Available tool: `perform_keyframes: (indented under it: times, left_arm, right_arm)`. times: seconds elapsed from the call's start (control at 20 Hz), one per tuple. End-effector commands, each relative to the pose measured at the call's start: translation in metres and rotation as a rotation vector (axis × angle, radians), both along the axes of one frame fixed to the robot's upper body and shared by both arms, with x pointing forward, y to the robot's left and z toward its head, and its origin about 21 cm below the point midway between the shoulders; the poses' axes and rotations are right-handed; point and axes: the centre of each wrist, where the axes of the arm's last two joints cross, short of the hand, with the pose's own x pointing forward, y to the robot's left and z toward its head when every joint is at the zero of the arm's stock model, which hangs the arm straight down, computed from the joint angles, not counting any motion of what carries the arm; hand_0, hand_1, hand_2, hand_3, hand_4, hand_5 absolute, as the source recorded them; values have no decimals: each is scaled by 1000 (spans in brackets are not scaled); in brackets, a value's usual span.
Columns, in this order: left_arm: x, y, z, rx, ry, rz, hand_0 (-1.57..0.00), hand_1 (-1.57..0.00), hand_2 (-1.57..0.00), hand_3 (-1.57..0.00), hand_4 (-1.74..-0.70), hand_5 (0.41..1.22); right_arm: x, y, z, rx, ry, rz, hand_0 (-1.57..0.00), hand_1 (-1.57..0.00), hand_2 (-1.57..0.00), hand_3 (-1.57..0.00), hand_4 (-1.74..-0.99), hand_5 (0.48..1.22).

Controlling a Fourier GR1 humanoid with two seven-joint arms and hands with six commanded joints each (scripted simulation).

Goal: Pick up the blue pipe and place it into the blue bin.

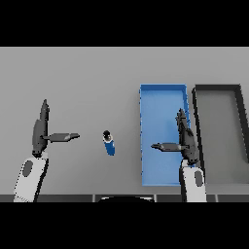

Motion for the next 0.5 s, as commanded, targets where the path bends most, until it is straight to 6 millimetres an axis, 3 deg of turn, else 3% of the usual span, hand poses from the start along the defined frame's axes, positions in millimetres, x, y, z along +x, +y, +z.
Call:
perform_keyframes:
  times: [0.0,0.25,0.35,0.45]
  left_arm:
    - [0,0,0,0,-5,0,1,1,1,1,-966,593]
    - [3,0,-1,-2,-5,0,1,1,1,1,-966,593]
    - [-11,24,-6,117,-3,-187,1,1,1,1,-963,592]
    - [-14,35,-6,160,3,-263,1,1,1,1,-959,590]
  right_arm:
    - [0,0,0,0,0,-1,1,1,1,1,-1205,629]
    - [2,0,0,0,-1,1,1,1,1,1,-1205,629]
    - [-14,-21,8,-224,-133,58,1,1,1,1,-1201,628]
    - [-20,-22,10,-294,-134,81,1,1,1,1,-1197,626]
